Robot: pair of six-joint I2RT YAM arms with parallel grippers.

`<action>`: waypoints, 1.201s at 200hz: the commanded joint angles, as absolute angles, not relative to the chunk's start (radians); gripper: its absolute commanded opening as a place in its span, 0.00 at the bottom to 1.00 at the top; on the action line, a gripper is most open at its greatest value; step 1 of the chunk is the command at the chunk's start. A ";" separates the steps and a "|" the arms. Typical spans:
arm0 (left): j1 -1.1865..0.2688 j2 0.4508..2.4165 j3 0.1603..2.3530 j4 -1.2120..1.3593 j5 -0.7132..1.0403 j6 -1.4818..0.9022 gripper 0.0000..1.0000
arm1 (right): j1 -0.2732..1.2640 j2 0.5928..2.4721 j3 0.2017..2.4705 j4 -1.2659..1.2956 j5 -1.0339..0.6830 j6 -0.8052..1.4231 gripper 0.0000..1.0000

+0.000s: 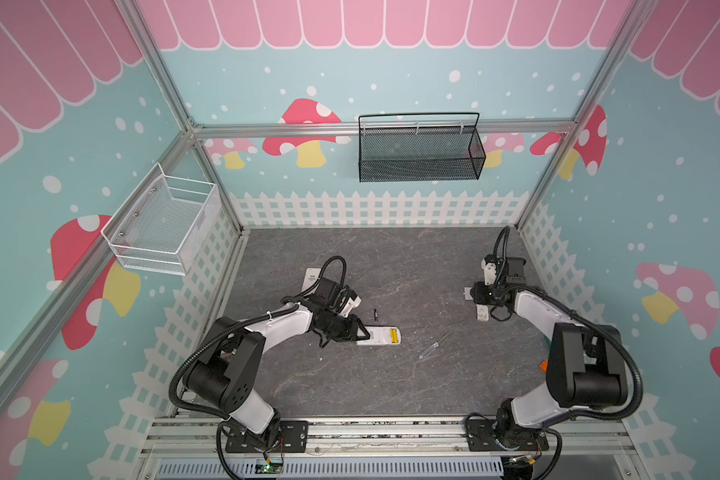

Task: Unload the batteries from the remote control
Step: 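Lower the opened remote with the left gripper while the right moves toward the screwdriver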

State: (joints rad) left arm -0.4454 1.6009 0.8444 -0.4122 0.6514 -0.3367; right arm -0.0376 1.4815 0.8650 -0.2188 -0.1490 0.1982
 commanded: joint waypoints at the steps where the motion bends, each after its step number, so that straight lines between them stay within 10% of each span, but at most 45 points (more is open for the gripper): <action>1: -0.443 1.600 0.845 -0.421 0.599 -0.314 0.50 | 0.011 1.356 0.771 -0.261 -0.170 0.267 0.42; 158: -0.492 1.550 1.043 -0.508 0.267 -0.037 0.99 | 0.518 1.021 0.575 -0.584 0.088 0.912 0.48; 240: -0.356 1.393 0.967 -0.466 0.289 -0.016 0.99 | 0.692 1.078 0.595 -0.631 0.177 1.118 0.49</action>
